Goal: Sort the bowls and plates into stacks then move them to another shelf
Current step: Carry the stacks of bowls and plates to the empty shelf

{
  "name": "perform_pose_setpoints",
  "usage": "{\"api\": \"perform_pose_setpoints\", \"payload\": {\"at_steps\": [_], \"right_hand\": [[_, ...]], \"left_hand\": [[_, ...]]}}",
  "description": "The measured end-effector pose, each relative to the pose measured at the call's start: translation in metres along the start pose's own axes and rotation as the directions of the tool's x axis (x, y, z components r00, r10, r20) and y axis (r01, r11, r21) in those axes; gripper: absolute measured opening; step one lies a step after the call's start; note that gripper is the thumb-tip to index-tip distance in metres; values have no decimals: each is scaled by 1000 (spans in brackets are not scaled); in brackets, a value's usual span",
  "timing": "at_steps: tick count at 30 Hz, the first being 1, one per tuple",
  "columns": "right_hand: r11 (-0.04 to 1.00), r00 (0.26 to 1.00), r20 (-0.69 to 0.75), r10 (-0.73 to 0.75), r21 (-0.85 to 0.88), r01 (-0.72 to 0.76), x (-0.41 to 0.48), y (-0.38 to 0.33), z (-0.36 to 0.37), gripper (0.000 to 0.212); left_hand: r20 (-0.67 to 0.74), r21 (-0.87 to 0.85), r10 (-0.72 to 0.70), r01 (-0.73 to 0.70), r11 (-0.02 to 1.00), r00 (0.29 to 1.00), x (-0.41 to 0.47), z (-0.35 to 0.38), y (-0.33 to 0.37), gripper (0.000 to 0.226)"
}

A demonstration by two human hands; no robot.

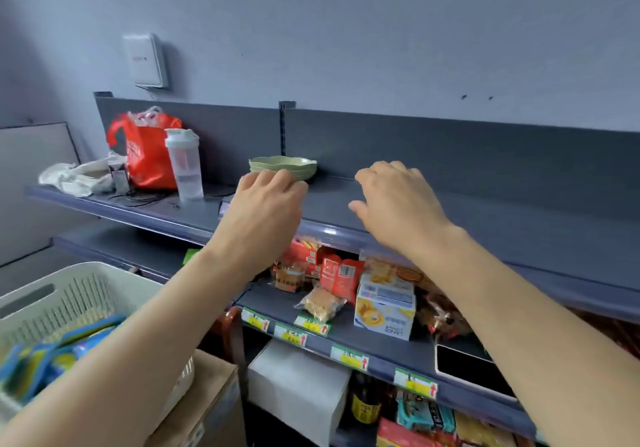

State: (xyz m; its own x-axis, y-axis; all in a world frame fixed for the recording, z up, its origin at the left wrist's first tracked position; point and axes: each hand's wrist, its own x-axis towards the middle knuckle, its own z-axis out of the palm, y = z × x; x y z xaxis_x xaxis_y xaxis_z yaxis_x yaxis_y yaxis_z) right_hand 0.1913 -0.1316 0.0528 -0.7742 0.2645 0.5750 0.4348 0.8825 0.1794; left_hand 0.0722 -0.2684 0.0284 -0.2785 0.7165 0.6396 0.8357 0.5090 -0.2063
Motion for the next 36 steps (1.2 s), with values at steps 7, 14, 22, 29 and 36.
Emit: {"api": "perform_pose_setpoints", "payload": {"at_steps": [7,14,22,29,36], "right_hand": [[993,996,-4,-89,73,89,67,5,49,23],[988,996,71,-62,145,51,137,2,107,34],[949,973,181,144,254,-188,231,-5,177,29],[888,879,358,315,216,-406,284,0,238,43],[688,723,524,451,311,-655,312,-2,281,26]], "left_hand": [[26,87,-130,127,988,991,28,36,-40,25],[74,73,-213,208,975,974,69,93,-94,27],[174,-75,-289,305,949,941,144,188,-169,29],[267,-164,-332,382,910,905,189,257,-213,28],[518,-380,-434,653,656,737,218,297,-233,38]]}}
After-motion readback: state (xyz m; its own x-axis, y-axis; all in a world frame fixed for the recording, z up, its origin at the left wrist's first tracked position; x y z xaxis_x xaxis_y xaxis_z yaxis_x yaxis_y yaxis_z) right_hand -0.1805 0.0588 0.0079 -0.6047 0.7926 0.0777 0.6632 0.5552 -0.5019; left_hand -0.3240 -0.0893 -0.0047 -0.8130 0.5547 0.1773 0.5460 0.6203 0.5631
